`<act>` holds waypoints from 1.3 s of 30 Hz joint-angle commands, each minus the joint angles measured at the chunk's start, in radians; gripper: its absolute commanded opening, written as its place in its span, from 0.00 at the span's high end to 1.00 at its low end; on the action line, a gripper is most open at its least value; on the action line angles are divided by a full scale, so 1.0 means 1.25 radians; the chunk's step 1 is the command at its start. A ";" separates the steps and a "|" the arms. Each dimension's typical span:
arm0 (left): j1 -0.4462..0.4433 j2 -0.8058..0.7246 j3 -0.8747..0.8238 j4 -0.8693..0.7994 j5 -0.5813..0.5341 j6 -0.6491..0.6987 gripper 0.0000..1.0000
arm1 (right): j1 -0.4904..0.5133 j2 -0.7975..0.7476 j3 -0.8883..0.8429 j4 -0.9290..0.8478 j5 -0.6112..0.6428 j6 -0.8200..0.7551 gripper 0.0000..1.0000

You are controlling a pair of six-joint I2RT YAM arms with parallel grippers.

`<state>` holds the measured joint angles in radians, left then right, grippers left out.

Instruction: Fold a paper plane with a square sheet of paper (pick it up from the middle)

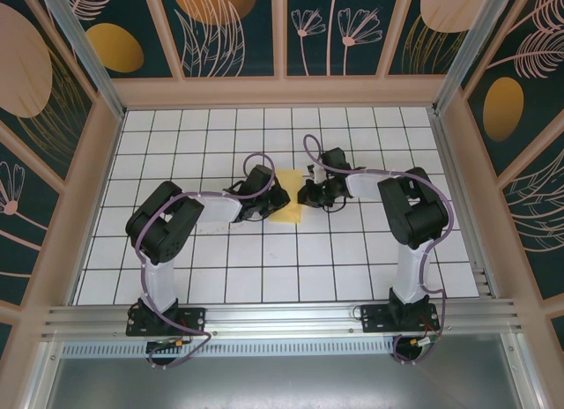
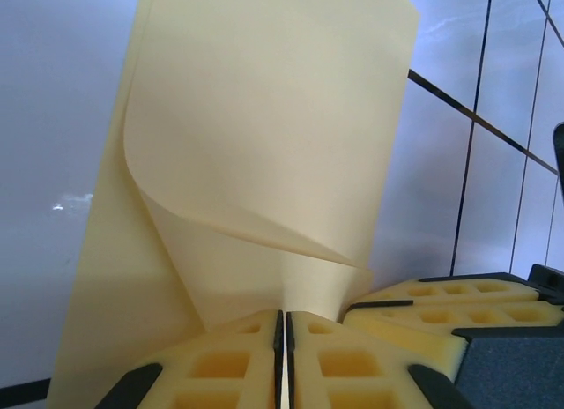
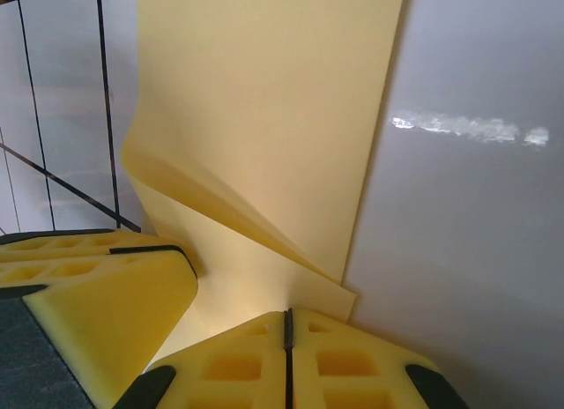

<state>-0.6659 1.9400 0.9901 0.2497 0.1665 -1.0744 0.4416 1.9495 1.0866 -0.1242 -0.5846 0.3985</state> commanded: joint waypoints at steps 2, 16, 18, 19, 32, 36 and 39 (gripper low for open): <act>0.007 0.013 -0.001 -0.023 -0.031 -0.007 0.88 | 0.008 -0.007 0.020 0.000 0.000 -0.005 0.91; 0.007 -0.001 -0.042 -0.002 -0.051 -0.041 0.89 | -0.006 -0.034 0.024 0.026 0.078 0.020 0.76; 0.007 0.000 -0.043 -0.001 -0.049 -0.041 0.89 | -0.007 -0.026 0.030 0.022 0.067 0.013 0.76; 0.007 0.000 -0.043 -0.001 -0.048 -0.041 0.89 | -0.007 -0.021 0.032 0.020 0.063 0.010 0.75; 0.007 0.017 -0.026 -0.015 -0.023 -0.028 0.89 | -0.001 -0.078 0.009 -0.001 0.021 0.000 0.89; 0.007 0.023 -0.019 -0.038 -0.028 -0.031 0.90 | 0.026 -0.115 -0.029 -0.031 0.009 -0.003 0.92; 0.007 0.026 -0.019 -0.047 -0.031 -0.034 0.90 | 0.048 -0.127 -0.053 -0.044 0.009 0.000 0.92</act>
<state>-0.6655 1.9400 0.9615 0.2684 0.1303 -1.1126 0.4728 1.8259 1.0531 -0.1352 -0.5468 0.4164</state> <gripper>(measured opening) 0.105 0.074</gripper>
